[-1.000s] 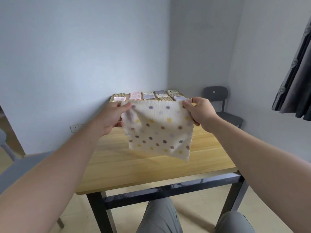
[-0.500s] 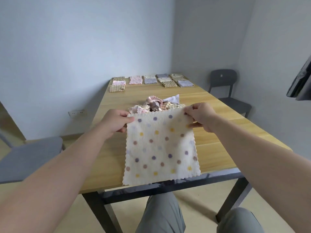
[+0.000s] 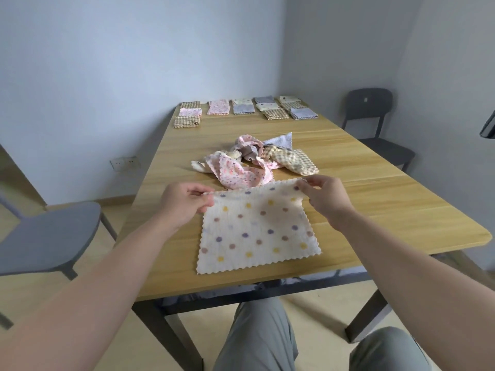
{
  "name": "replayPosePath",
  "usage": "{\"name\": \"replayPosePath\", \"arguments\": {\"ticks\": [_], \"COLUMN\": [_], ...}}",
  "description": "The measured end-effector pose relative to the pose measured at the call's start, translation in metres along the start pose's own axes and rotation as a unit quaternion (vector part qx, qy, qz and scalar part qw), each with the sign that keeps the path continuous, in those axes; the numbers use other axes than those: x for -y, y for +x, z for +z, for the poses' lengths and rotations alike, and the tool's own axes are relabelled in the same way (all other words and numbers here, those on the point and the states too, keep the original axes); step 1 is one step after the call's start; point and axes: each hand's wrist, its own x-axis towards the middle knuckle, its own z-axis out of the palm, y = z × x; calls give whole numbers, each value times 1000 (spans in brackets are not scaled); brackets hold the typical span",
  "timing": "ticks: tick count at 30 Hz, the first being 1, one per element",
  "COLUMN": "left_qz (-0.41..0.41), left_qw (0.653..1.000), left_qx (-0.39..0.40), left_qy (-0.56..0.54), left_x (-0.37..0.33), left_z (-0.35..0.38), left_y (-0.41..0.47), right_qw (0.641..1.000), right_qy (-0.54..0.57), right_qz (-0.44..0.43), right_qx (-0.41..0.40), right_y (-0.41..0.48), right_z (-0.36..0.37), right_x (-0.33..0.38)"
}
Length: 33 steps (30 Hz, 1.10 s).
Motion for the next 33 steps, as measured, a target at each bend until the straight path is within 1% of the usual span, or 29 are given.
{"name": "replayPosePath", "arguments": {"ticks": [2,5,7,9,14,17,20,23,26,33], "left_qz": [6,44,61,66,108,143,172,190,199,220], "left_qw": [1000,997,995,995,991,981,964,949,943,931], "left_qx": [5,11,9,8,20,43,69,78,80,91], "left_qy": [11,56,73,69,74,125,191,240,256,275], "left_x": [4,8,8,8,12,22,29,33,36,38], "left_z": [-2,-4,-5,-4,1,-1,-4,-6,-6,-7], "left_y": [-21,-50,-63,-73,-98,-107,-115,-119,-119,-119], "right_qw": [1000,997,996,996,994,990,987,983,979,980], "right_qy": [19,64,72,57,-44,-88,-104,-116,-129,-125], "right_qz": [-5,-24,-31,-34,-48,-55,-65,-84,-107,-112], "right_qx": [14,45,52,60,88,95,100,111,117,110], "right_y": [-17,-39,-50,-57,-72,-77,-79,-80,-82,-81], "right_z": [-4,-8,-12,-16,-26,-27,-28,-28,-27,-27], "right_x": [-2,-7,-10,-11,-19,-28,-36,-42,-44,-46]}}
